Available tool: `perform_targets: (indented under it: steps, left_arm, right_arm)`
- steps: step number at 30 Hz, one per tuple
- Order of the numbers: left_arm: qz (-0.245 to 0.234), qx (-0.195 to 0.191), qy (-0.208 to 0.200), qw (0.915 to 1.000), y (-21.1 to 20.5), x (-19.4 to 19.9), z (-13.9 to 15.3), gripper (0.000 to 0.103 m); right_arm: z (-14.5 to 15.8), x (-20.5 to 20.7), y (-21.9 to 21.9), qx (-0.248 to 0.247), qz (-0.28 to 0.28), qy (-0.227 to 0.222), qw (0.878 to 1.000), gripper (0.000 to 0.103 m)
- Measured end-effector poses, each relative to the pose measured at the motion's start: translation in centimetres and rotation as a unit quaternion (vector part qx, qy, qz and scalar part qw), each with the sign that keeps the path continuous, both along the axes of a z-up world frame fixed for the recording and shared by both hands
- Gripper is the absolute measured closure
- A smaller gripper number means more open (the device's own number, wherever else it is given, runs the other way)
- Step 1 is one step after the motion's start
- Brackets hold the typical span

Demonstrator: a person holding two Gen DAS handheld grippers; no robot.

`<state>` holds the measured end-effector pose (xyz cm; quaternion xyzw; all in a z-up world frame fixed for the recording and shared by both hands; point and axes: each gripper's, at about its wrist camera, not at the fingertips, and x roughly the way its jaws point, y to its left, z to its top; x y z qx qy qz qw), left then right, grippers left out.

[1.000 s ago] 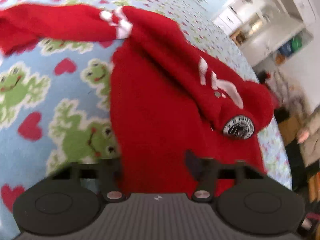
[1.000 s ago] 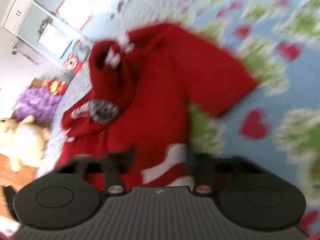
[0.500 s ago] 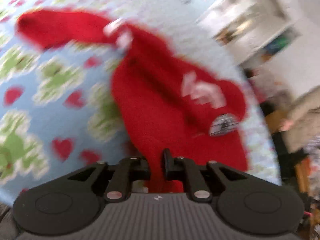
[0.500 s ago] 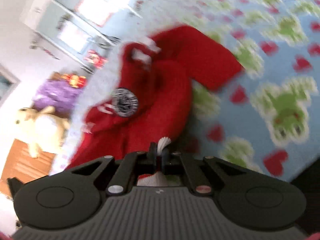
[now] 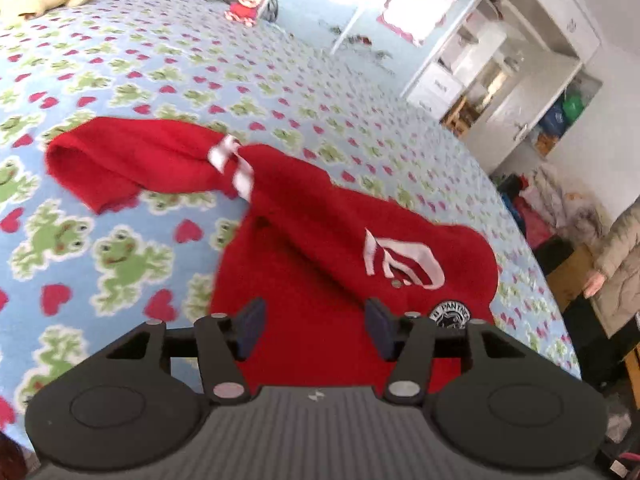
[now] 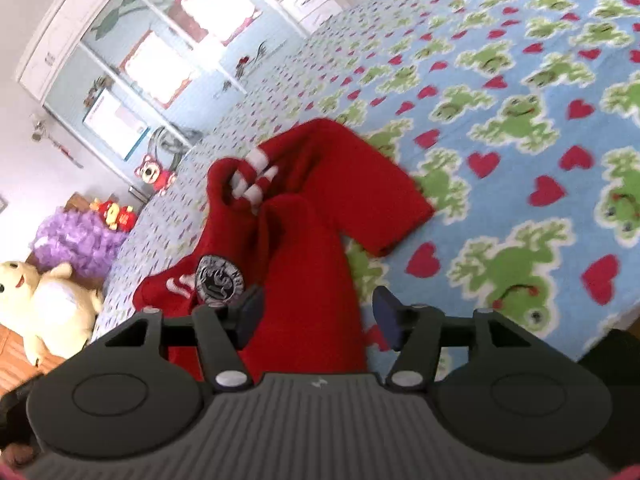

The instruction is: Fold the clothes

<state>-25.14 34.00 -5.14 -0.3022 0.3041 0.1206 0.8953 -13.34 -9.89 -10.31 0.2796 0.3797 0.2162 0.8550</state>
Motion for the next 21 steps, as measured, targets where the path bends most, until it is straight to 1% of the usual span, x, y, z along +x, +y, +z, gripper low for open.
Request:
perform_targets:
  steps: [4,7,10,14,16,19,21]
  left_arm:
    - [-0.029,-0.005,0.023,0.9993,-1.9,3.4,-1.2,0.046]
    - [-0.034,0.001,0.030,0.9990,-2.7,5.3,-1.8,0.046]
    - [-0.033,0.016,0.040,0.9985,-3.3,7.4,-2.2,0.046]
    - [-0.025,0.012,0.048,0.9985,-2.6,9.3,-2.7,0.046]
    - [-0.022,0.014,0.048,0.9985,-2.1,10.0,-2.7,0.045]
    - [-0.016,0.036,0.055,0.9977,-1.2,11.6,-2.8,0.045]
    - [-0.016,0.046,0.064,0.9968,-0.5,13.4,-3.2,0.045]
  right_arm:
    - [0.0,0.1,2.4,0.012,0.039,-0.012,0.999,0.038]
    - [0.2,0.5,4.1,0.005,0.076,-0.020,0.997,0.035]
    - [0.7,1.3,5.5,-0.005,0.099,-0.026,0.995,0.032]
    - [1.3,4.1,7.1,0.009,0.094,-0.022,0.995,0.030]
    - [1.4,5.8,8.2,0.015,0.087,-0.017,0.996,0.023]
    - [1.3,8.6,10.1,0.016,0.076,-0.004,0.997,0.022]
    - [0.7,10.7,11.4,0.014,0.061,0.018,0.998,0.022]
